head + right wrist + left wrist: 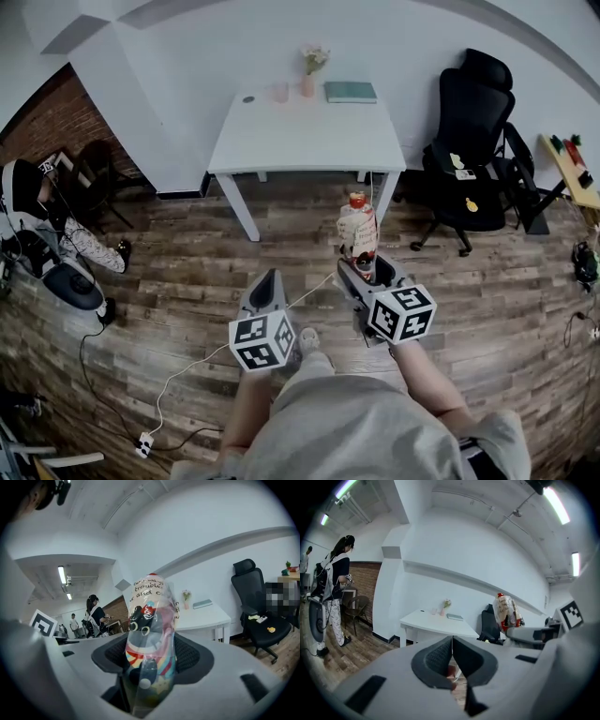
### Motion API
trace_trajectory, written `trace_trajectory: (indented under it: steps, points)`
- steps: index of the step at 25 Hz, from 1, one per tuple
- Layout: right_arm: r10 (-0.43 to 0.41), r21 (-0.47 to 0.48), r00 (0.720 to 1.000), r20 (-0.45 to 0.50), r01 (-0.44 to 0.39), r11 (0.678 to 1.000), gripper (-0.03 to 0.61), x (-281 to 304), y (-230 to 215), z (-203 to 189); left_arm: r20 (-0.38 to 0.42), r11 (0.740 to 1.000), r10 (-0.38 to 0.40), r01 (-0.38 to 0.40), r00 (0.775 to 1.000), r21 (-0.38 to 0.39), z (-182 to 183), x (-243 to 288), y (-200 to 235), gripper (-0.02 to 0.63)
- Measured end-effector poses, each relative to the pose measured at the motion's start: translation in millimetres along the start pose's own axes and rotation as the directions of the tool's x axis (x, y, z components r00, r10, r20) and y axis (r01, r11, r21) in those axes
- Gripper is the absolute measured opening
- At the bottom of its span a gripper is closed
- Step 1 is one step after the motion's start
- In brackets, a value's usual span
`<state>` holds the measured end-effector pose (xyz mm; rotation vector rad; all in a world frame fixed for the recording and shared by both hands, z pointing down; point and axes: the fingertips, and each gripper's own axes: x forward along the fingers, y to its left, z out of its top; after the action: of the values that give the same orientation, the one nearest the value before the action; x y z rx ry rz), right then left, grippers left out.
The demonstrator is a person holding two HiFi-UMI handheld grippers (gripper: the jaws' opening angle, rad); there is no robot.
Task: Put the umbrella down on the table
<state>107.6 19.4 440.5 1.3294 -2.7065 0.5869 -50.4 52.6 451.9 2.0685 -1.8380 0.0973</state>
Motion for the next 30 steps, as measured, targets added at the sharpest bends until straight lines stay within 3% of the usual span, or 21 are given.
trace_trajectory:
  steps: [17,30]
  points:
    - [-0.044,-0.005,0.999,-0.001,0.044,0.999,0.270,145.6,-30.3,52.2,-0.022,0.999,-0.048,0.048,0.999,0.004,64.1,129.9,71.0,0.009]
    - [-0.083,0.001,0.997,-0.002,0.083,0.997,0.270,215.5,-46.1,61.3,-0.042,0.997,-0.074,0.074,0.996,-0.002,79.5,191.9,113.3,0.008]
